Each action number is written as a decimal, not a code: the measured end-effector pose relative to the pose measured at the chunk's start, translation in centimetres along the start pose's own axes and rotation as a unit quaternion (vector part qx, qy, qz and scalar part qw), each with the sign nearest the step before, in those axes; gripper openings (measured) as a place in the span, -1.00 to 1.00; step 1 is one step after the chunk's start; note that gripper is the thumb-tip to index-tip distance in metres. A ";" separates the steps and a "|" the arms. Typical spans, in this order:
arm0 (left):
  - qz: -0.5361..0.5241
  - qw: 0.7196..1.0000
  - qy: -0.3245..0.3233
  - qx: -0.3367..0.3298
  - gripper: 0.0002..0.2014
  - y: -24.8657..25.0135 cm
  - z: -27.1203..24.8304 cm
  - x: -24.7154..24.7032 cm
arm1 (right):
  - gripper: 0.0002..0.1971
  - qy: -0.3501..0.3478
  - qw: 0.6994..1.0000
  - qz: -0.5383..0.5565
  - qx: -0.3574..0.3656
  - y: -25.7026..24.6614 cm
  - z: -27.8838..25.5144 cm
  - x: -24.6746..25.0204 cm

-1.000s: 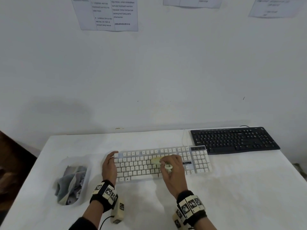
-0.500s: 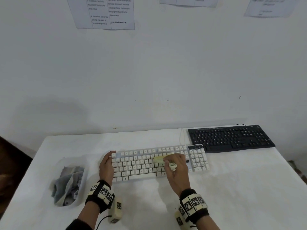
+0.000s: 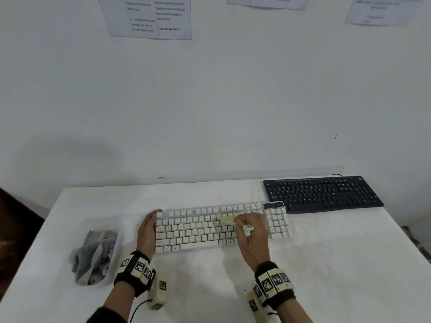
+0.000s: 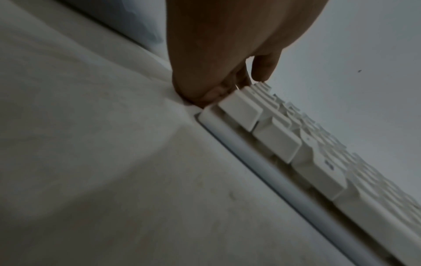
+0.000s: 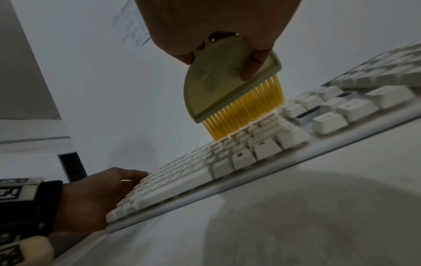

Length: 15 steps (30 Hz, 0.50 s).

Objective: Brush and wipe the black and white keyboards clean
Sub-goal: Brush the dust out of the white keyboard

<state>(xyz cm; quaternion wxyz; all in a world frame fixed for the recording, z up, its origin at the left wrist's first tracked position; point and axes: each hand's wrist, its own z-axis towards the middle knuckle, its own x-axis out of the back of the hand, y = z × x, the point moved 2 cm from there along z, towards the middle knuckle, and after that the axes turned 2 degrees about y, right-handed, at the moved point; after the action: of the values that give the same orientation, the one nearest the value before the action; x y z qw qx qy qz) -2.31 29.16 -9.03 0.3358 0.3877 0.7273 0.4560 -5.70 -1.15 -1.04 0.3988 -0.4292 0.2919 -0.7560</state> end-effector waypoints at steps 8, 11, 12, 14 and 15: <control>0.004 1.000 -0.012 -0.001 -0.76 0.3 -0.2 0.0 | -0.87 -0.042 0.999 -0.004 -0.009 0.8 -0.3 -0.6; 0.008 1.000 -0.013 0.004 -0.77 0.0 -0.1 0.2 | -0.87 -0.021 1.000 -0.007 -0.021 1.3 0.1 0.3; 0.007 1.000 -0.013 0.004 -0.77 0.0 -0.2 0.3 | -0.88 -0.018 1.000 -0.008 -0.022 1.3 0.2 0.3; 0.007 1.000 -0.014 0.003 -0.77 0.3 -0.3 0.1 | -0.89 -0.016 1.000 -0.004 -0.023 1.0 0.3 -0.1; 0.008 1.000 -0.014 0.002 -0.77 0.4 -0.4 0.1 | -0.89 -0.020 1.000 0.000 -0.021 0.7 0.3 -0.4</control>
<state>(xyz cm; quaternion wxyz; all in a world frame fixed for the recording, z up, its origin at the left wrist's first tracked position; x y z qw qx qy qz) -2.59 29.16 -8.54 0.3418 0.4004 0.7202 0.4519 -5.06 -1.24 -1.63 0.3951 -0.4527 0.2995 -0.7411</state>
